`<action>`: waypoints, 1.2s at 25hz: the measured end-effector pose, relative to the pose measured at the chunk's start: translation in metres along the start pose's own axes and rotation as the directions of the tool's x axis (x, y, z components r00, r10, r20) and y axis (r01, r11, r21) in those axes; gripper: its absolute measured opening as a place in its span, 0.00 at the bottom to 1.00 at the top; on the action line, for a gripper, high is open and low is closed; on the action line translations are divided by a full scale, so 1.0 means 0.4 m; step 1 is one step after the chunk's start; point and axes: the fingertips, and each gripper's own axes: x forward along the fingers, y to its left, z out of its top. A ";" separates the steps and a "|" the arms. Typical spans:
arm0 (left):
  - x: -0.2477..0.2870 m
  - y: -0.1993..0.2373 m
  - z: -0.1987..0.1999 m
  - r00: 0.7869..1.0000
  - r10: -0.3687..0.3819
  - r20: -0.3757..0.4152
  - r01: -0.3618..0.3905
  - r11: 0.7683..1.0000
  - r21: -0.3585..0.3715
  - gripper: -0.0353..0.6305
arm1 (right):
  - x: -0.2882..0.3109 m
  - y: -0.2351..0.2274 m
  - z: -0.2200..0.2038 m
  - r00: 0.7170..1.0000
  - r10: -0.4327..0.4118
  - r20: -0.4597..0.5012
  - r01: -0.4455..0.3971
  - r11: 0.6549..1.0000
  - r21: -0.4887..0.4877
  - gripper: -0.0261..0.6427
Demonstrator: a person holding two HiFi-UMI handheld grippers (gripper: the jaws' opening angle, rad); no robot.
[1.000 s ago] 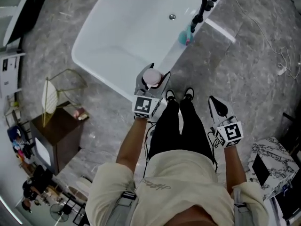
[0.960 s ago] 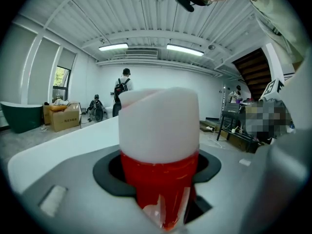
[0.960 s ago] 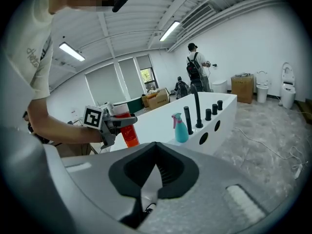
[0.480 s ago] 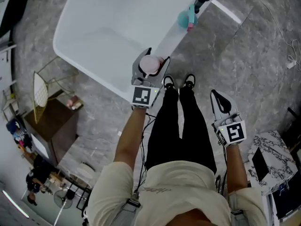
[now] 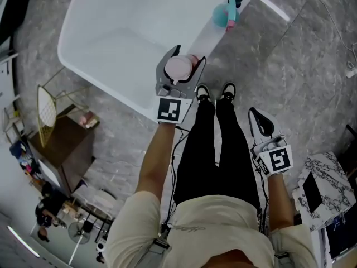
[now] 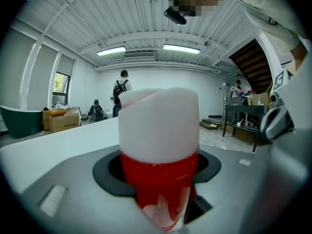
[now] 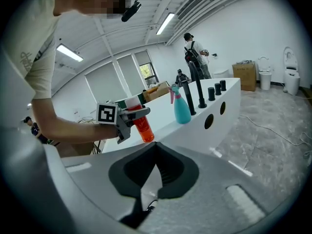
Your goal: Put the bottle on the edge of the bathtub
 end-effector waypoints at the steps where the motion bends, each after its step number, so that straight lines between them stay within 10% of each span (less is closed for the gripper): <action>1: 0.001 -0.003 0.001 1.000 -0.004 0.004 0.004 1.000 0.005 0.51 | 0.001 0.002 -0.003 1.000 0.001 -0.002 -0.001 1.000 0.001 0.04; 18: -0.034 0.002 -0.030 0.999 0.048 -0.006 -0.048 0.999 0.003 0.64 | -0.030 0.000 0.027 0.999 -0.038 0.037 0.038 0.999 -0.006 0.04; 30: -0.228 -0.054 -0.078 0.972 0.097 -0.213 -0.131 0.980 -0.149 0.62 | -0.087 0.067 0.151 0.995 -0.003 0.096 0.012 0.996 -0.087 0.04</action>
